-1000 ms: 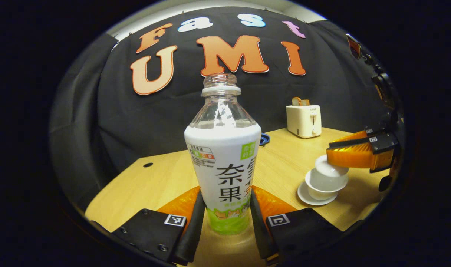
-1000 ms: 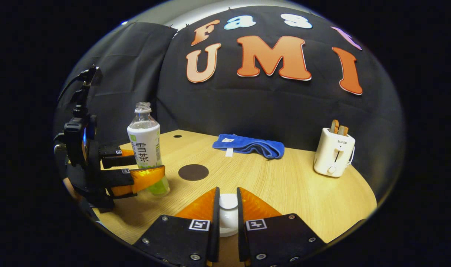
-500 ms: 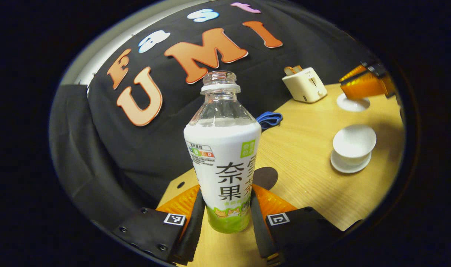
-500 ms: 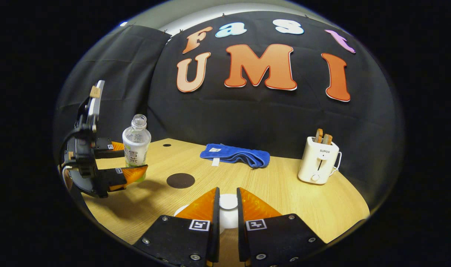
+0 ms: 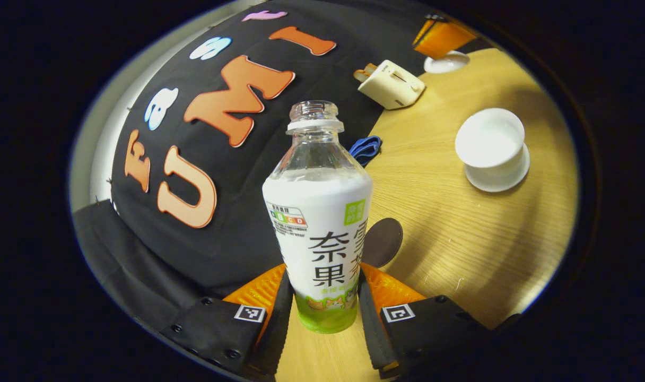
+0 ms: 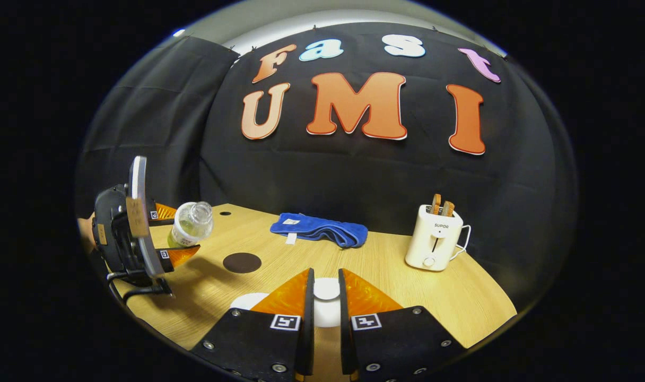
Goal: Open the teacup lid with one hand, grasp the water bottle and pour water into the teacup with the other hand; after pouring, place the water bottle on the coaster and then close the teacup lid.
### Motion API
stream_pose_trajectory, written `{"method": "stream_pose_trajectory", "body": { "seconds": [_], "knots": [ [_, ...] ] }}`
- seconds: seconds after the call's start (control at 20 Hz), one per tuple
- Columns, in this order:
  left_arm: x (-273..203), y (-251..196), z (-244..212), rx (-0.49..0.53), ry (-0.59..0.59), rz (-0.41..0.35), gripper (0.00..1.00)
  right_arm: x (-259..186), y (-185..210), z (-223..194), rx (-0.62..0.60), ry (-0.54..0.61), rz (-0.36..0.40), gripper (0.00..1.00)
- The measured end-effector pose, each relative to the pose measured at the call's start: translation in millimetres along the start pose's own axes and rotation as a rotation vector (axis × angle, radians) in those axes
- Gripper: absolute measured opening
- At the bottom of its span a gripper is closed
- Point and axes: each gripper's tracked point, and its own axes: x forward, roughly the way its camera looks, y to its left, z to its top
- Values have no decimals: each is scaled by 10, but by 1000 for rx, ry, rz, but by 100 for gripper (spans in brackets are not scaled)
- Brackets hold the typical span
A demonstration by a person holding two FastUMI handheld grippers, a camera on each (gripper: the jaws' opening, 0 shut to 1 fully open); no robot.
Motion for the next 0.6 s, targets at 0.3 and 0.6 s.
{"method": "stream_pose_trajectory", "body": {
  "seconds": [0.3, 0.6],
  "knots": [
    [-10, -78, 29, 225, -25, 8, 65, -60, -177, 32, 9, -15, -33, 20],
    [35, -142, 129, 382, -47, 19, 65, -114, -260, 19, 13, -22, -40, 20]
  ]
}}
